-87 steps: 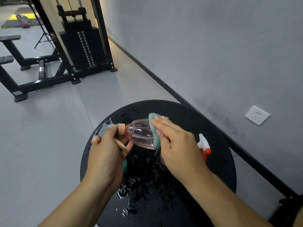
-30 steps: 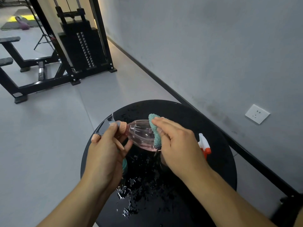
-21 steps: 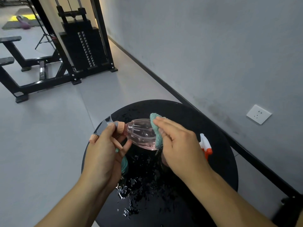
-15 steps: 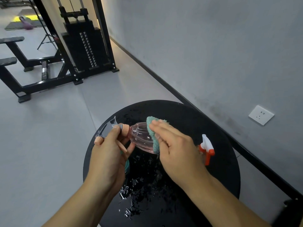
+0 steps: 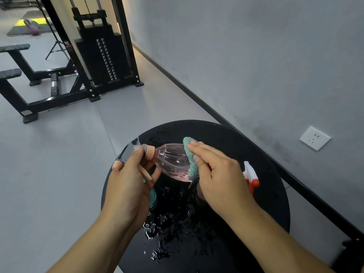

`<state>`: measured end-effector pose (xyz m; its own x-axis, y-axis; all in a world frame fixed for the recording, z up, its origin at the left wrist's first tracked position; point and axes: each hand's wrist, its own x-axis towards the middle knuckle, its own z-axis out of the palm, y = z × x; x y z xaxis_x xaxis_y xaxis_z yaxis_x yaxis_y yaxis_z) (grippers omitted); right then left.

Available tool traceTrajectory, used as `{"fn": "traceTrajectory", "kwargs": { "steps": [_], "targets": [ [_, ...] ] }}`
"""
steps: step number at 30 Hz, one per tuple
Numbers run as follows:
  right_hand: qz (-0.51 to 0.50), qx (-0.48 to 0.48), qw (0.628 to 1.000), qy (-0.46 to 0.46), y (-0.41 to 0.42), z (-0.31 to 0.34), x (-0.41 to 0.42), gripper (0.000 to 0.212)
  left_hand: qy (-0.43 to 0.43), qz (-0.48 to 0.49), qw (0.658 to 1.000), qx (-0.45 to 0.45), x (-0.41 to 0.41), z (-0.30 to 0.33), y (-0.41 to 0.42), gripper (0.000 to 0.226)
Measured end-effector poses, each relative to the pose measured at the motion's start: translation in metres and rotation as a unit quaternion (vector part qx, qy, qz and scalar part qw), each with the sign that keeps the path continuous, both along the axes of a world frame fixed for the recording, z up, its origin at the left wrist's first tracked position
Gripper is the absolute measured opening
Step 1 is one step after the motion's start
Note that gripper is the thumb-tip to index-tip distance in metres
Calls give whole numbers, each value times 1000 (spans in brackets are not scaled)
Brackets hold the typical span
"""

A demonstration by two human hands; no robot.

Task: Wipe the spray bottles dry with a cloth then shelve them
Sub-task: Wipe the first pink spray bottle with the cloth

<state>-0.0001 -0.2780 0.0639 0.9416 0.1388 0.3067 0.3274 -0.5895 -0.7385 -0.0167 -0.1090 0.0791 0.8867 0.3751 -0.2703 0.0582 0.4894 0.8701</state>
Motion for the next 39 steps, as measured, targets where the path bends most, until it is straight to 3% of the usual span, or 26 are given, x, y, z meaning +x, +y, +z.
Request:
{"fn": "traceTrajectory", "kwargs": {
  "steps": [8,12,20,26,32,39],
  "targets": [
    [-23,51,998,-26,3,-2,0,35,-16,-19,1000,-17,1,-9,6,26],
    [-14,24,998,-60,7,-4,-4,35,-12,-36,998,-50,3,-8,4,21],
    [34,-1,996,-77,11,-8,-12,37,53,47,991,-109,13,-15,13,23],
    [5,48,998,-35,11,-6,-10,35,58,51,992,-104,17,-19,17,16],
    [-7,36,998,-49,14,-9,-13,34,60,72,993,-73,16,-23,10,17],
    [3,10,998,-64,16,-13,-16,35,96,74,992,-23,12,-20,7,33]
  ]
}}
